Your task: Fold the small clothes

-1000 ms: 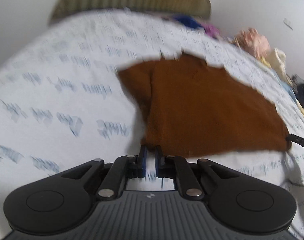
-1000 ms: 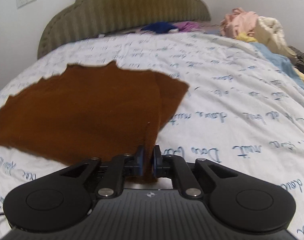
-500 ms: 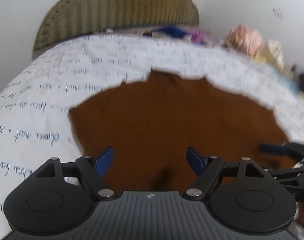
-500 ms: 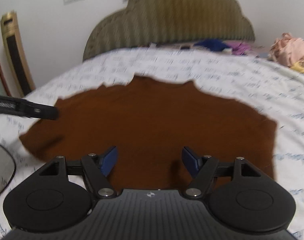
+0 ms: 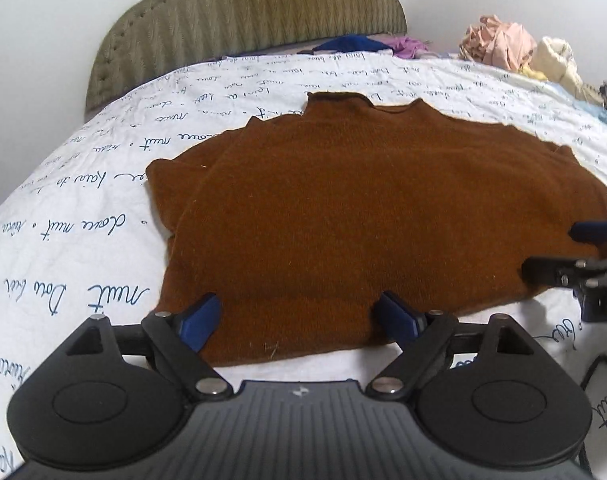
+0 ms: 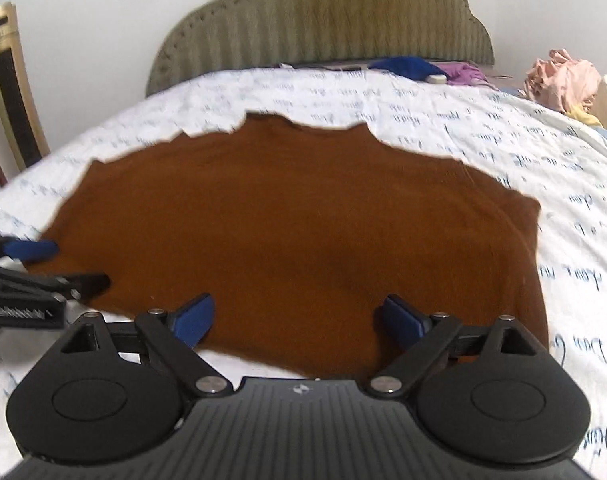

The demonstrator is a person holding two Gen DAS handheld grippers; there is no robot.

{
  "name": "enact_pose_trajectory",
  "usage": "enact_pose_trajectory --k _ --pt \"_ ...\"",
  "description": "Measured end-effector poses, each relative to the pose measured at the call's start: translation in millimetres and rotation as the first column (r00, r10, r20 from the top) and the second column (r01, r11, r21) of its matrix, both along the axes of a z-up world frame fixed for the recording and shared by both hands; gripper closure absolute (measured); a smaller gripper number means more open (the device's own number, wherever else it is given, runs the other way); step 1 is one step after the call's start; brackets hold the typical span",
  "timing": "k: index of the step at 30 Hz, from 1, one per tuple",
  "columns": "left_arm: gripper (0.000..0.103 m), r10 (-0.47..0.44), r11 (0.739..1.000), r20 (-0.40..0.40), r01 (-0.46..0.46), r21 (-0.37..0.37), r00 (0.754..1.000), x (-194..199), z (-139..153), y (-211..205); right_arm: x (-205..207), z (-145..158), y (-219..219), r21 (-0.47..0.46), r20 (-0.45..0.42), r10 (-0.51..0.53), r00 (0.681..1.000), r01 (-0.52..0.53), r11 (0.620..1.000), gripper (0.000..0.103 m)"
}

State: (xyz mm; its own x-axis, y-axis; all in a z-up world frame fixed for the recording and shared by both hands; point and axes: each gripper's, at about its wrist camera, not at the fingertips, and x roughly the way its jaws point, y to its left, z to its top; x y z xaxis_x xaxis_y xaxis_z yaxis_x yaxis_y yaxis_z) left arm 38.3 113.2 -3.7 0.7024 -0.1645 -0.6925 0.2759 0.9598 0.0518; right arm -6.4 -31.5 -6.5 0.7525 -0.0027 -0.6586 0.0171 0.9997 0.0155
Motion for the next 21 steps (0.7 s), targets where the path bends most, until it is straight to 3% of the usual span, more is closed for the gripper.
enact_pose_trajectory --k 6,12,16,21 --pt "0.003 -0.006 1.000 0.028 0.007 -0.029 1.000 -6 -5 4 -12 -2 -4 0.011 0.048 -0.035 0.998 0.035 0.999 0.010" --pt "0.002 -0.011 1.000 0.047 0.012 -0.011 0.999 -7 -7 1 -13 -11 -2 -0.013 0.040 -0.027 0.999 0.027 1.000 0.000" --pt "0.001 -0.013 1.000 0.055 0.014 -0.013 0.998 -9 -9 1 -13 -14 4 -0.049 0.040 -0.022 0.999 0.024 0.998 0.000" --pt "0.000 -0.013 1.000 0.060 0.014 -0.007 0.998 -10 -9 0 -13 -15 2 -0.030 0.043 -0.024 0.999 0.025 0.999 0.000"
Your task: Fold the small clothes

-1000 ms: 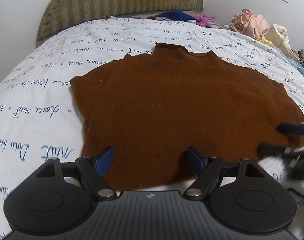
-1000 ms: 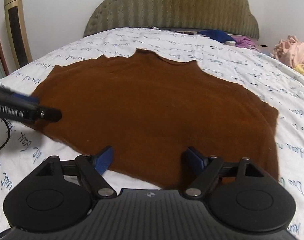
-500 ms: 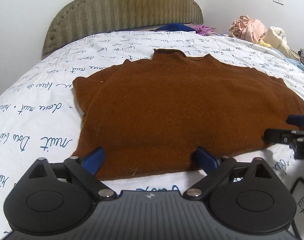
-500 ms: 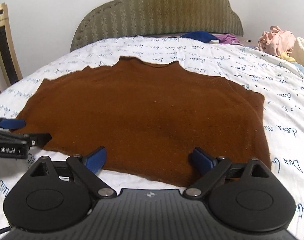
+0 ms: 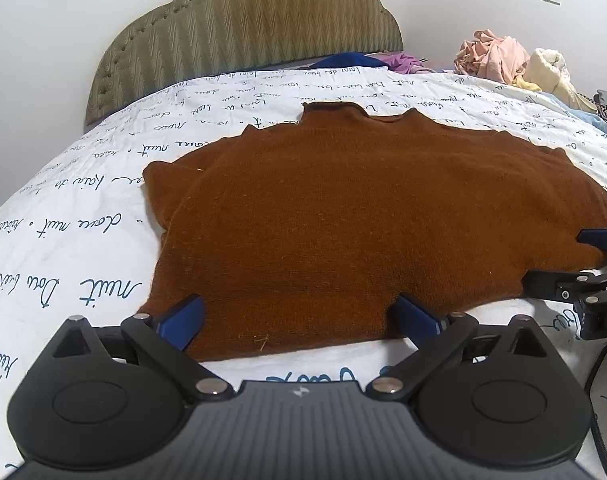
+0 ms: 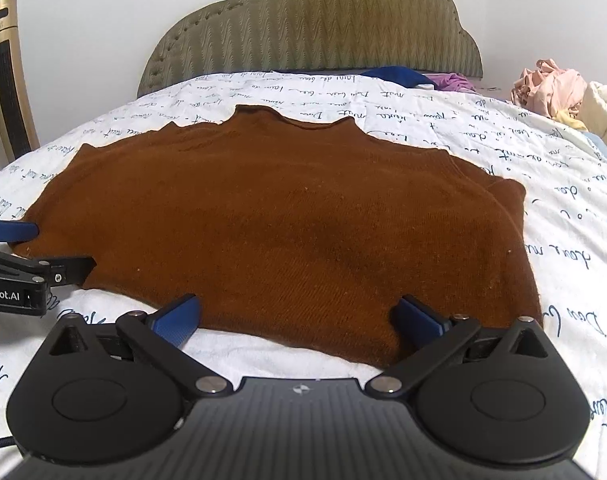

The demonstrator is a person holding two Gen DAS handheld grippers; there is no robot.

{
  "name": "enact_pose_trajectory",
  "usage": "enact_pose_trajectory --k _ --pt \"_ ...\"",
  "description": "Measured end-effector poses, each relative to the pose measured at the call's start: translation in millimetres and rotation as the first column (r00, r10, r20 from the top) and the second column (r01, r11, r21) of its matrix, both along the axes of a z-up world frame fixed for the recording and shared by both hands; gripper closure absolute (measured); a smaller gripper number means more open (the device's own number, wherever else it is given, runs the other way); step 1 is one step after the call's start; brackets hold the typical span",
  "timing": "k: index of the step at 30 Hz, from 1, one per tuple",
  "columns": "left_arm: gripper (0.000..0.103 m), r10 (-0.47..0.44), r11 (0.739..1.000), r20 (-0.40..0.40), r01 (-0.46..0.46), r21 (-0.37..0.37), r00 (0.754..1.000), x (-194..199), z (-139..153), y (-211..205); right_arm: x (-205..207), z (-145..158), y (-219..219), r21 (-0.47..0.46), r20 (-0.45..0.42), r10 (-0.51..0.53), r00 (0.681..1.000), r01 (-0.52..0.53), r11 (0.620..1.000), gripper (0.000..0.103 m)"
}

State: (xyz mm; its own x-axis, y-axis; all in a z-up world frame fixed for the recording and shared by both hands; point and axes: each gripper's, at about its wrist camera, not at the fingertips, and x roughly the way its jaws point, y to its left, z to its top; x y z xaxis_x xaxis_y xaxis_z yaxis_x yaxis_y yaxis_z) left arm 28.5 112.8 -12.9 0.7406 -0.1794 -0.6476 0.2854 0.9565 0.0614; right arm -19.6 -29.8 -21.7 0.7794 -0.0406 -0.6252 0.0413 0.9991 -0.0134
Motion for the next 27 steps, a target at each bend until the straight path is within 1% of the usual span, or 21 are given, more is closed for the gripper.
enact_pose_trajectory --k 9,19,24,27 --pt "0.000 0.001 1.000 0.003 -0.001 0.004 1.000 -0.7 0.1 -0.9 -0.4 -0.8 2.9 -0.014 -0.001 -0.001 1.000 0.001 1.000 0.000" --pt "0.000 0.000 1.000 0.010 0.000 -0.006 1.000 -2.5 0.5 0.6 -1.8 -1.1 1.0 0.012 0.004 -0.005 1.000 0.005 1.000 0.000" --pt "0.000 0.002 1.000 0.020 -0.002 0.012 1.000 -4.2 -0.1 -2.3 -1.3 -1.6 4.8 -0.024 -0.004 -0.004 1.000 0.004 1.000 0.000" --pt "0.000 0.003 1.000 0.025 -0.004 0.017 1.000 -5.0 -0.1 -3.3 -1.3 -1.5 5.0 -0.026 -0.005 -0.005 1.000 0.004 1.000 0.000"
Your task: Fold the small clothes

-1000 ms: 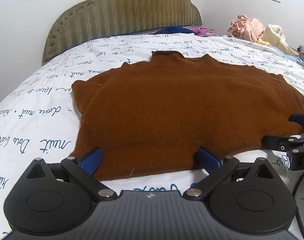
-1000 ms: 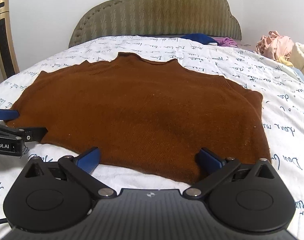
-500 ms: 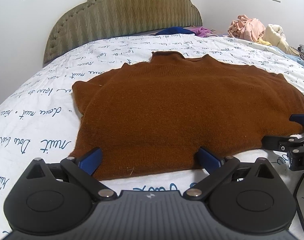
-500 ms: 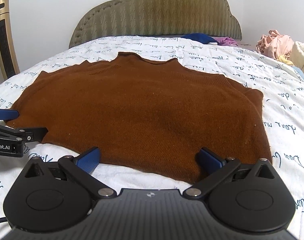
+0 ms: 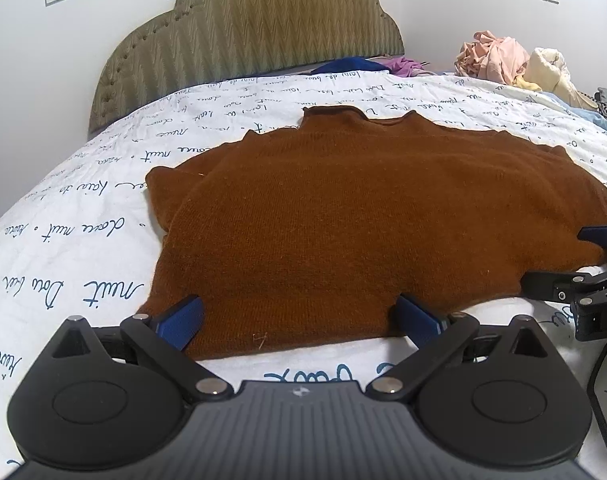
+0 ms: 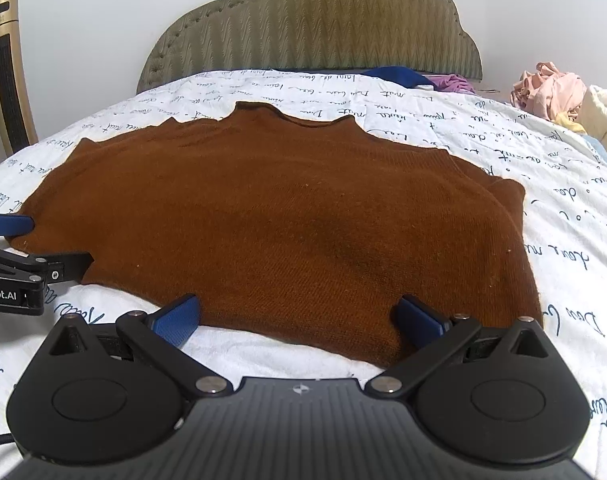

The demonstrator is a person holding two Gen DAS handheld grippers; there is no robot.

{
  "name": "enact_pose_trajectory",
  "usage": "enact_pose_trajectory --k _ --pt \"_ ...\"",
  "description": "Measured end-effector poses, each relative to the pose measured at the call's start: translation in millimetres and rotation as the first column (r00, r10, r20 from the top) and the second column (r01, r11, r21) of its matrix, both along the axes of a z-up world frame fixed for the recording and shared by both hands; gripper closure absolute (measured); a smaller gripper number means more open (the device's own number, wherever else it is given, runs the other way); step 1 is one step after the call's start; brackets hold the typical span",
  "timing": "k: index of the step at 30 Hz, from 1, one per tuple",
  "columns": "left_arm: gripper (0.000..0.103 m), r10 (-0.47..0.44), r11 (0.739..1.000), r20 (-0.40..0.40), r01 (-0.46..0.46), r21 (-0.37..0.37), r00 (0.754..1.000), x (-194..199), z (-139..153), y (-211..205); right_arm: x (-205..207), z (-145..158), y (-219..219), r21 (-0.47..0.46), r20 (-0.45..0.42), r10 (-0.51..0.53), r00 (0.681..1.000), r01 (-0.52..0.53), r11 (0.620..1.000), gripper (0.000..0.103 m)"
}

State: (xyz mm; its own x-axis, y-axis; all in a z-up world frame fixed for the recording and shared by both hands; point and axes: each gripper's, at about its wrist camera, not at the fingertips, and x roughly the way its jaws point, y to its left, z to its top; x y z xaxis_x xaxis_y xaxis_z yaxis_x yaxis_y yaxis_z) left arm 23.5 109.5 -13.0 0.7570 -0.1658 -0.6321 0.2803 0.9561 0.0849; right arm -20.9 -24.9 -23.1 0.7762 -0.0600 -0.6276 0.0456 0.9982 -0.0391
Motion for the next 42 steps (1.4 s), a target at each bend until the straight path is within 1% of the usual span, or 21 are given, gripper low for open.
enact_pose_trajectory --k 27,33,35,37,39,42 --pt "0.000 0.002 1.000 0.004 -0.002 0.008 1.000 -2 0 -2 -2 1 3 -0.008 0.007 -0.001 1.000 0.001 1.000 0.000" --pt "0.000 0.002 1.000 -0.002 -0.002 0.011 1.000 -2 1 -2 -1 12 3 0.011 0.012 -0.008 1.000 0.008 1.000 0.000" --pt "0.000 -0.006 1.000 -0.005 0.006 0.029 1.000 -3 5 -2 -1 18 4 0.017 0.017 -0.008 1.000 0.007 1.000 0.000" --pt "0.000 -0.005 1.000 -0.017 0.006 0.028 1.000 -3 12 2 -1 26 7 0.005 0.031 0.003 1.000 -0.004 1.000 0.000" --pt "0.000 0.013 1.000 -0.004 -0.013 -0.009 1.000 -3 24 14 -1 34 14 -0.033 0.050 0.025 0.998 -0.023 0.999 0.000" --pt "0.000 0.075 0.995 0.019 -0.073 -0.073 0.997 8 46 41 0 44 30 -0.128 0.077 0.074 0.994 -0.063 0.990 0.000"
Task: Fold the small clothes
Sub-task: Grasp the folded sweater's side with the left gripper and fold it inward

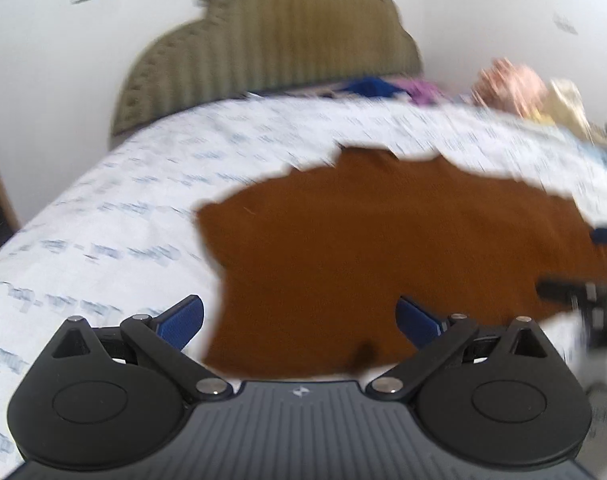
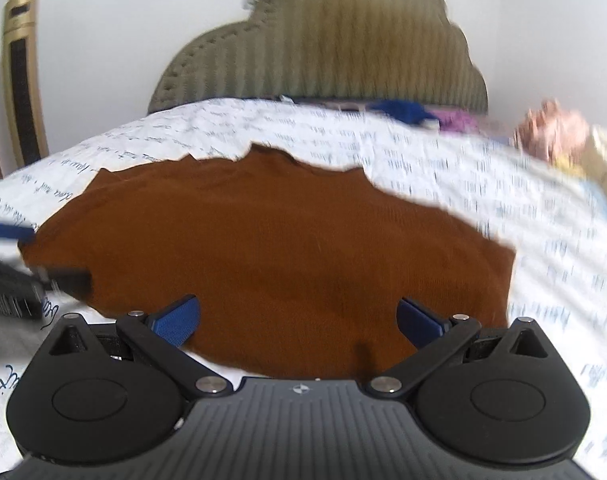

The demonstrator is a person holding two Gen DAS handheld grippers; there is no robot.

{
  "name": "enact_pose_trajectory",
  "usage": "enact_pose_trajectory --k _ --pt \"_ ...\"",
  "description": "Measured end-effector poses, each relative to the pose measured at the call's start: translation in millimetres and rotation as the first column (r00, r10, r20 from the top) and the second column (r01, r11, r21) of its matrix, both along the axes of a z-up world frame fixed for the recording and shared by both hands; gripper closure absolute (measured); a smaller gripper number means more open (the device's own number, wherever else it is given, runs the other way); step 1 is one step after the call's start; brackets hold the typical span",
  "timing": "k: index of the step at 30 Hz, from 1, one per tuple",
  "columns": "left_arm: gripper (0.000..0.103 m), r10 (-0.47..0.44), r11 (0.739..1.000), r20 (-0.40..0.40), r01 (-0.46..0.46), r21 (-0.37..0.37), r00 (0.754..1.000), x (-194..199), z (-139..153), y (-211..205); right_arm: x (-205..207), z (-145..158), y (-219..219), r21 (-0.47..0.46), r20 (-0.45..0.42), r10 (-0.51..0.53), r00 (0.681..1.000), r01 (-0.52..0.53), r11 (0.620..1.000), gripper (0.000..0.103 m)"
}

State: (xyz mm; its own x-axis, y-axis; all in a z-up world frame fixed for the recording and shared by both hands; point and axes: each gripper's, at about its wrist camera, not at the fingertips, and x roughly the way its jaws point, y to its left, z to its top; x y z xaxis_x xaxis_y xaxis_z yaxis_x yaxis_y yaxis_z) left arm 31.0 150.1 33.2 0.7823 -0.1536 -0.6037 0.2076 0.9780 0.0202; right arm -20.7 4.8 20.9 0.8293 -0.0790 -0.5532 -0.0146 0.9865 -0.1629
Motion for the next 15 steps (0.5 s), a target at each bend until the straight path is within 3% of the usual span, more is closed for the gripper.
enact_pose_trajectory --k 3,8,13,15 --pt "0.000 0.041 0.995 -0.057 -0.046 -0.087 0.998 26 13 32 1 8 21 -0.078 0.031 0.061 0.998 -0.059 0.995 0.000" --pt "0.000 0.068 0.958 -0.253 -0.134 -0.253 0.965 81 6 79 -1 17 61 -0.173 0.071 0.180 0.981 -0.166 0.971 0.000" --pt "0.000 0.056 0.876 -0.409 -0.241 -0.417 0.911 126 -19 109 2 2 100 -0.316 0.023 0.276 0.961 -0.255 0.914 0.000" --pt "0.000 0.027 0.838 -0.449 -0.265 -0.477 0.893 141 -29 116 5 -5 111 -0.327 -0.020 0.308 0.951 -0.297 0.897 0.001"
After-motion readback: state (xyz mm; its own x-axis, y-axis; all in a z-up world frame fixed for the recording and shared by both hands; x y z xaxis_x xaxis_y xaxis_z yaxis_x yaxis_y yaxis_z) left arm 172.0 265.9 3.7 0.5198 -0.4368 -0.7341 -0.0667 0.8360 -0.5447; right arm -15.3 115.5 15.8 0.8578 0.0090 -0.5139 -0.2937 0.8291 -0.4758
